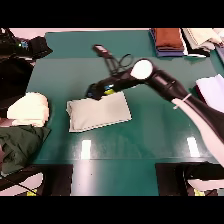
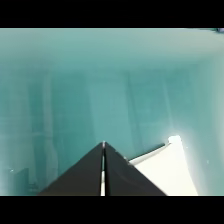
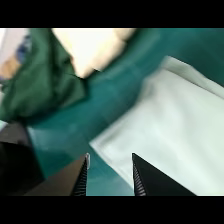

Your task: Fold the shirts.

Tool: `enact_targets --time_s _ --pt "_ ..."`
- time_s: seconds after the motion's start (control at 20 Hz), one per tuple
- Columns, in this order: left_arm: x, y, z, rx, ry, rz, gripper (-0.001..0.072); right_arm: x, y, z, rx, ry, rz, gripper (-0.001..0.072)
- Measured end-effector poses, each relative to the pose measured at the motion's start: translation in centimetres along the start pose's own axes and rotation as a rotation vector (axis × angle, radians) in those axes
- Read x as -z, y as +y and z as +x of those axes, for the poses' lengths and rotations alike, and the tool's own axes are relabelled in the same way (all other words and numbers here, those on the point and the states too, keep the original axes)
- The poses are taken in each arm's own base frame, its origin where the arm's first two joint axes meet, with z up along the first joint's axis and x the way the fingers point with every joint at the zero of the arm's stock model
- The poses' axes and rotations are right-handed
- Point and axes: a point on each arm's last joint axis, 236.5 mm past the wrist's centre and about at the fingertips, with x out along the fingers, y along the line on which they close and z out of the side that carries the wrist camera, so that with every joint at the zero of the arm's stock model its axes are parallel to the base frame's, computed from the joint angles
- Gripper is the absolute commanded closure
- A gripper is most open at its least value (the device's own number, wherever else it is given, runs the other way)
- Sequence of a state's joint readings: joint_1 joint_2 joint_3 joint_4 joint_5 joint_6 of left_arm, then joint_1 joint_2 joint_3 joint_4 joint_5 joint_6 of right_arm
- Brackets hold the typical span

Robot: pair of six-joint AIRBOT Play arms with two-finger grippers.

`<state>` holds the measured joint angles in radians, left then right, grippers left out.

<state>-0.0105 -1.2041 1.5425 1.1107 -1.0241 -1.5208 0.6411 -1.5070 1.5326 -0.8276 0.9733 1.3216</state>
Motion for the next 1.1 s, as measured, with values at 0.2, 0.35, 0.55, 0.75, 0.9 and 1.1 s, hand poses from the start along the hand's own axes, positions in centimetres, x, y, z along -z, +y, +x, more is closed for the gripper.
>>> enact_targets --time_s 0.2,0.35,0.55,0.75,0.9,1.1 --pt "0.4 -0.4 -0.2 0.003 0.012 0.021 0.0686 4.2 -11.6 -4.7 0.175 0.051 0.196 0.0284" --pt "0.9 -2.0 0.1 0.032 0.023 0.064 0.0686 9.1 -19.1 -7.0 0.253 0.102 0.402 0.0265" --pt "1.6 -4.3 0.6 0.072 0.037 0.115 0.0686 13.5 -22.4 -5.4 0.197 0.168 0.6 0.0261" --pt "1.9 -5.2 0.7 0.086 0.042 0.133 0.0686 13.9 -21.1 -1.0 0.048 0.169 0.704 0.0225" --pt "2.0 -5.4 0.7 0.091 0.044 0.136 0.0686 12.8 -19.2 2.4 -0.025 0.167 0.694 0.0357" --pt "2.1 -5.5 0.7 0.094 0.047 0.131 0.0687 10.6 -17.3 6.0 -0.058 0.169 0.592 0.0691"
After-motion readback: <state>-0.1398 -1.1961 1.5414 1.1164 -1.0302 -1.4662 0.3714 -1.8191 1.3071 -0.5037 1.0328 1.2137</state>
